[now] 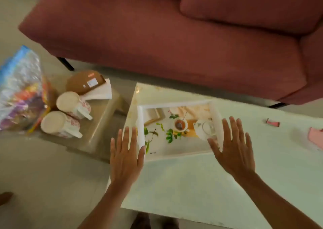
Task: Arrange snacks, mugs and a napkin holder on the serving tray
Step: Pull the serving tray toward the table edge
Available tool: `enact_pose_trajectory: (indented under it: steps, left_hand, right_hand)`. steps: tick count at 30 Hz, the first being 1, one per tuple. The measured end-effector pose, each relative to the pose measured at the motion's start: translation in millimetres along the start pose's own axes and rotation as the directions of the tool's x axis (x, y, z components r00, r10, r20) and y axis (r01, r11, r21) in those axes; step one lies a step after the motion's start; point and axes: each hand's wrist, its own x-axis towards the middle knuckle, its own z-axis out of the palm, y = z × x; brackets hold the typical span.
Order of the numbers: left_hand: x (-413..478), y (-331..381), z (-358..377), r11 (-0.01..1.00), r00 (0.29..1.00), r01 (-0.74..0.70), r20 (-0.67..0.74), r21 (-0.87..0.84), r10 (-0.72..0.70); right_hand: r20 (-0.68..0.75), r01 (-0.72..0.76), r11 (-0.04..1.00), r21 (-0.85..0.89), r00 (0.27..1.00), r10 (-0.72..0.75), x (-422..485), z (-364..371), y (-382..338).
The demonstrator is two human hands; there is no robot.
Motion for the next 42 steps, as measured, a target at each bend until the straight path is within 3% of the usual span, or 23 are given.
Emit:
enact_pose_trajectory:
  steps: [4,7,14,18,22,26,29,36,42]
  left_hand:
    - [31,-7,36,0.994,0.995,0.096,0.011,-0.05,-0.096]
    - [45,-10,58,0.96,0.983,0.185,0.02,-0.21,-0.185]
    - [79,-18,71,0.844,0.954,0.281,0.037,-0.457,-0.297]
    - [88,-21,81,0.673,0.878,0.416,0.08,-0.612,-0.471]
    - [96,-24,93,0.445,0.803,0.511,0.223,-0.735,-0.553]
    - [105,-27,92,0.343,0.757,0.551,0.283,-0.76,-0.589]
    - [112,-24,85,0.368,0.767,0.546,0.272,-0.753,-0.581]
    - [115,-32,71,0.558,0.836,0.504,0.209,-0.659,-0.507]
    - [99,-40,73,0.535,0.826,0.522,0.238,-0.665,-0.511]
  right_hand:
    - [0.13,0.006,1.0,0.002,0.992,-0.006,21,51,17]
    - [0.197,-0.029,0.999,0.029,0.98,0.022,31,79,27]
    - [0.237,-0.291,0.943,0.16,0.939,0.249,81,90,40]
    - [0.349,-0.416,0.886,0.204,0.877,0.332,106,94,48]
    - [0.328,-0.474,0.824,0.31,0.867,0.376,115,99,56]
    - [0.385,-0.609,0.671,0.424,0.791,0.475,119,101,68]
    - [0.401,-0.643,0.625,0.443,0.766,0.503,103,98,73]
    - [0.433,-0.695,0.489,0.527,0.715,0.549,27,103,78]
    - [0.466,-0.746,0.41,0.525,0.655,0.595,-7,111,70]
